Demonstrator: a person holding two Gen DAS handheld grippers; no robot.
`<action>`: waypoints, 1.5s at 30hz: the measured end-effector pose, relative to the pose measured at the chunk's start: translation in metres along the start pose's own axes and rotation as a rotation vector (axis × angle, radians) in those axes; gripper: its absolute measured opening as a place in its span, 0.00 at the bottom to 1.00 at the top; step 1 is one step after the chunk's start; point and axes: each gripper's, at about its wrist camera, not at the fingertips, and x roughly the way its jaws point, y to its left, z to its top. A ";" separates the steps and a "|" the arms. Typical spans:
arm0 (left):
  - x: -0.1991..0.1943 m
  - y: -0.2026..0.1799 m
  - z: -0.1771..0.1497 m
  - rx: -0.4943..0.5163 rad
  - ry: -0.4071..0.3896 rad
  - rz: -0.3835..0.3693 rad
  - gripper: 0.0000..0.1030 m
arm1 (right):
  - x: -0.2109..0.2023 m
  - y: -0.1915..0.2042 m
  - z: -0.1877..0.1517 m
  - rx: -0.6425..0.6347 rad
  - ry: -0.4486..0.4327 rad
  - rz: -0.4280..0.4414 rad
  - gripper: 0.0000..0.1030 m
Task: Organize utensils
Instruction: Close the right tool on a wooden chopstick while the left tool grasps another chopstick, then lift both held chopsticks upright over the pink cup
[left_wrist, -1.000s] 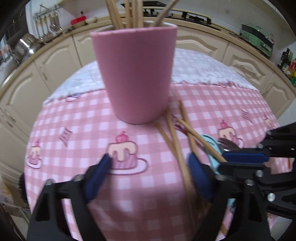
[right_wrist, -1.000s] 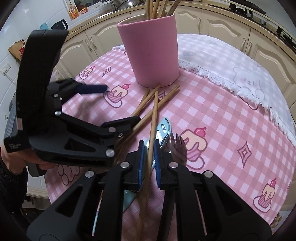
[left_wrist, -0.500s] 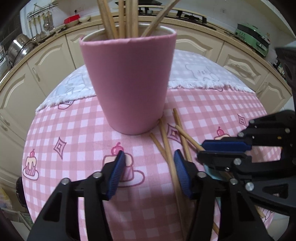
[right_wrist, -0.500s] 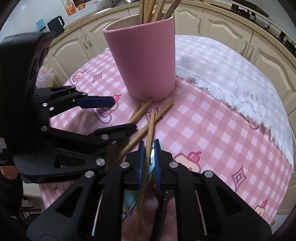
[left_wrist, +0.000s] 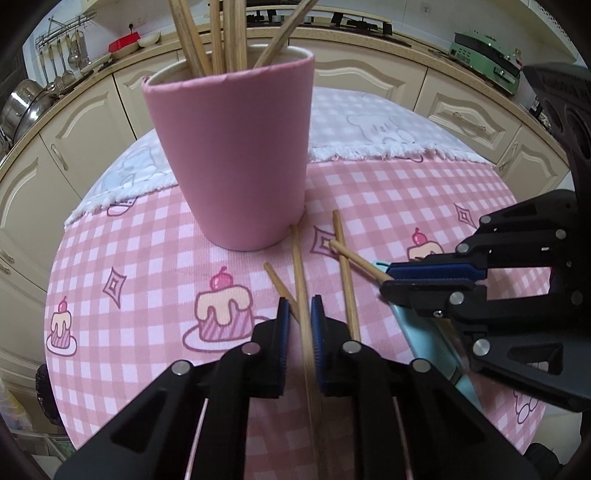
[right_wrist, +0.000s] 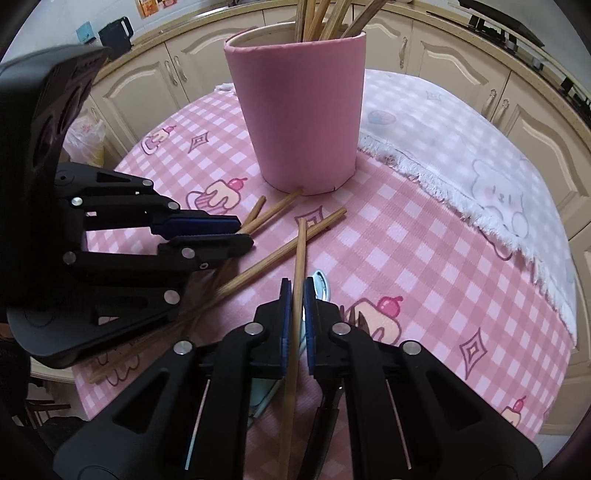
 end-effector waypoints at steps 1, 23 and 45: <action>0.000 0.000 0.001 0.003 0.006 0.001 0.12 | 0.001 0.003 0.001 -0.011 0.003 -0.014 0.07; -0.062 0.013 -0.018 -0.104 -0.204 -0.003 0.05 | -0.069 -0.015 -0.024 0.128 -0.295 0.196 0.06; -0.022 0.031 -0.024 -0.139 -0.052 -0.018 0.06 | -0.052 -0.004 -0.027 0.125 -0.232 0.207 0.06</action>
